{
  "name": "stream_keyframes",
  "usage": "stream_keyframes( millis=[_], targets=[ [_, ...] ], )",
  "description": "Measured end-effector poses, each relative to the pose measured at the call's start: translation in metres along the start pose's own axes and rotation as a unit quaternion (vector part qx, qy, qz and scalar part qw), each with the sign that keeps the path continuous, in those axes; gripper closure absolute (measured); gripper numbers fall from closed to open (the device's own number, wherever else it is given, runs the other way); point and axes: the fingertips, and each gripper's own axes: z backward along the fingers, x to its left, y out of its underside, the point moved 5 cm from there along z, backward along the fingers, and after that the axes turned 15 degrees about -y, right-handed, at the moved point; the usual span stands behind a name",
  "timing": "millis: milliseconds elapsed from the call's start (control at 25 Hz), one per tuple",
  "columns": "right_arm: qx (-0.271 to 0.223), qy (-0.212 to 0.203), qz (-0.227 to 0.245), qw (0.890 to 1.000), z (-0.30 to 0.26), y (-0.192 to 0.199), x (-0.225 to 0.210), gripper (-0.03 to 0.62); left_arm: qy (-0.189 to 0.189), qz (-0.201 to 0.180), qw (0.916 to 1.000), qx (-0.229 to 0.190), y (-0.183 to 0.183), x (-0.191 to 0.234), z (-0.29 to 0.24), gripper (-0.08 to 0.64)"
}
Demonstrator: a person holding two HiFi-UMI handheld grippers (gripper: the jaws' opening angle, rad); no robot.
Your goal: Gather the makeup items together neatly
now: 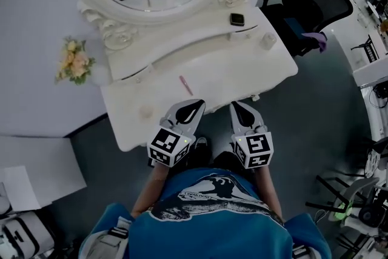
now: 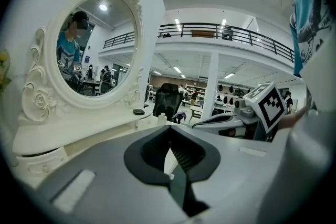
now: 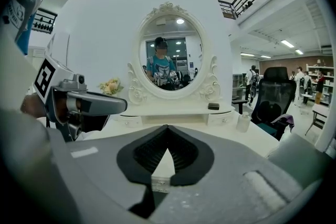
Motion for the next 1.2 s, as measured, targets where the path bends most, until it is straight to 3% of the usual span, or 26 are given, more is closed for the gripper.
stream_keyframes(
  millis=[240,440,640,880,1200],
  targets=[
    [0.016,-0.006,-0.012,1.0,-0.002,0.001,-0.01,0.589,-0.002,0.013,0.9999,0.01,0.004,-0.003,-0.006,0.548],
    [0.023,-0.033,-0.011,0.999,-0.017,-0.002,-0.024,0.589,-0.029,0.026,0.999,0.023,0.012,0.0,-0.008,0.548],
    [0.032,-0.066,0.004,0.997,-0.042,-0.011,-0.055,0.589,-0.084,0.04,0.9956,0.017,0.008,0.014,-0.02,0.548],
    [0.039,-0.114,0.025,0.992,-0.072,-0.033,-0.102,0.589,-0.174,0.066,0.9825,0.009,-0.004,0.031,-0.041,0.548],
    [0.038,-0.142,0.046,0.988,-0.104,-0.054,-0.163,0.588,-0.232,0.076,0.9698,0.006,-0.016,0.027,-0.07,0.548]
  ],
)
